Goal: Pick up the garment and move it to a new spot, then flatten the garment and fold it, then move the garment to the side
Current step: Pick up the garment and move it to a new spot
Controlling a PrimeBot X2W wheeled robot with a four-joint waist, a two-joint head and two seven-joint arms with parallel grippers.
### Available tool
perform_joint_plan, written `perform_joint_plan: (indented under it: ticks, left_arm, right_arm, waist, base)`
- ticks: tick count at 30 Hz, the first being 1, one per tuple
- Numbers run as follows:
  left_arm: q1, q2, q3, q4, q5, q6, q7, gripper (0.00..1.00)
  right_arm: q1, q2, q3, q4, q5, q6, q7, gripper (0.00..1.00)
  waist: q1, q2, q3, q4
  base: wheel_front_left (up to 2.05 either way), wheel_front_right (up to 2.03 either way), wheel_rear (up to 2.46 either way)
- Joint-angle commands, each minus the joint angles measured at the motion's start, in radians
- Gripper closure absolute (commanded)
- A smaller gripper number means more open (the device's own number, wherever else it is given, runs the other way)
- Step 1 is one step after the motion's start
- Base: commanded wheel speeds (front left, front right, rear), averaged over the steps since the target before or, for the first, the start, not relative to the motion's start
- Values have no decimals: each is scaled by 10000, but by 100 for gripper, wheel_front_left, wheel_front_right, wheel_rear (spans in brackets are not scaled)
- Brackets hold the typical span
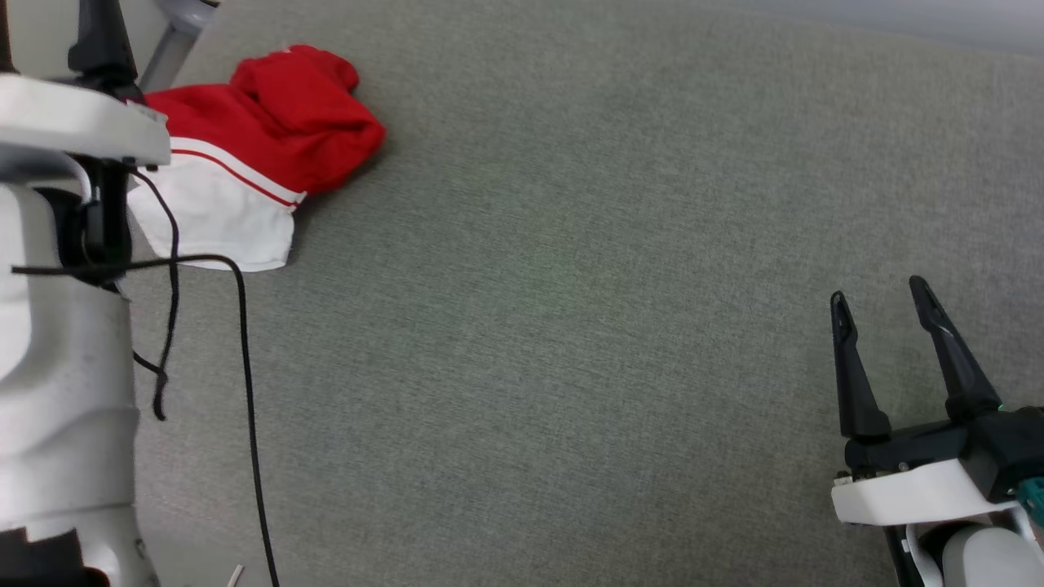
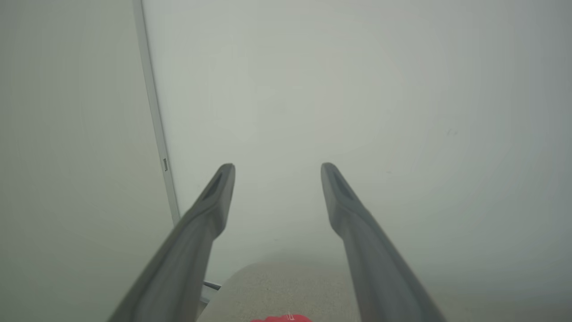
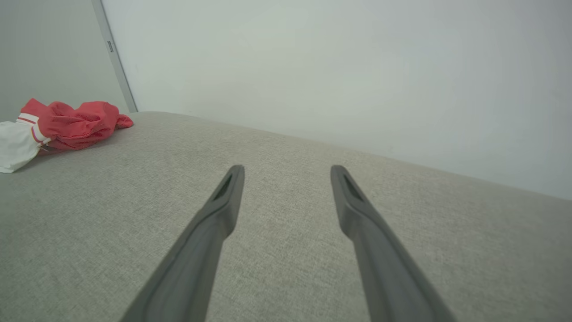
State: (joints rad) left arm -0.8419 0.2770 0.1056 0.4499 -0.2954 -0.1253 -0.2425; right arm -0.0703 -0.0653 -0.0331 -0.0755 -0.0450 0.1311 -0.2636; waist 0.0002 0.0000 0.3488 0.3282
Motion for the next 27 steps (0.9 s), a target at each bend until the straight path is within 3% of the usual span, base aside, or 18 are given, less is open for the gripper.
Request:
perform_joint_plan:
  ticks: [1,6,14,21,27]
  left_arm:
    - [-380,287,-216,225,-104,-32,237,0]
    - [-1247,1201,-1571,973,-715,-41,1554,0]
    - [-1759,2330,-3749,2199,-2568,-42,5379,0]
    - [-1644,2741,-4901,2726,-4323,-39,8627,0]
    - [-1568,2497,-5307,3649,-4898,-39,9694,0]
  right_arm:
    - [-205,-87,-7,-98,-12,-7,-18,0]
    - [-430,-164,-50,-246,-34,-7,-19,0]
    - [-568,-309,-208,-494,-76,-7,-18,0]
    - [-673,-372,-418,-568,27,-7,-19,0]
    - [-773,-426,-416,-572,12,-7,-18,0]
  waist:
    - [-2,0,536,-387]
    - [-2,0,971,-676]
    - [-2,0,1465,-972]
    - [-2,0,1864,-1034]
    - [-2,0,2162,-1088]
  base:
    - [0,0,0]
    - [0,0,0]
    - [0,0,0]
    - [0,0,0]
    - [0,0,0]
